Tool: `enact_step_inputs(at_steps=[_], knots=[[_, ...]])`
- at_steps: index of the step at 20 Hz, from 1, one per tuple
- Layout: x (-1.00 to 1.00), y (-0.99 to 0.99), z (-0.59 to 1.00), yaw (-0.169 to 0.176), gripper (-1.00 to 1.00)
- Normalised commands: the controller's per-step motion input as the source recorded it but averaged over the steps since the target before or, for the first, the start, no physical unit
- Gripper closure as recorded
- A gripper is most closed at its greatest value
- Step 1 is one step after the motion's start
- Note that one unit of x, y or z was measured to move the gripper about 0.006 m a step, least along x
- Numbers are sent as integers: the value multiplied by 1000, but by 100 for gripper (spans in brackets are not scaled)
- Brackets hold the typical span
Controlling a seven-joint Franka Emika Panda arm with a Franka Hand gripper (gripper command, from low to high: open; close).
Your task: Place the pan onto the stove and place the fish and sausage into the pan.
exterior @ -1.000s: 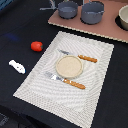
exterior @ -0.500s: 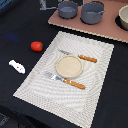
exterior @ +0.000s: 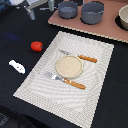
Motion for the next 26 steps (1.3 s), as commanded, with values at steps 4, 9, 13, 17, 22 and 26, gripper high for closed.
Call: enact_step_inputs(at_steps=[4, 9, 13, 17, 22, 26], knots=[[46, -973, -142, 0, -100], [180, -886, -183, 34, -100], [146, -765, -281, 65, -100], [11, -632, -404, 60, -100], [0, -383, -427, 62, -100], [12, -232, -413, 38, -100]])
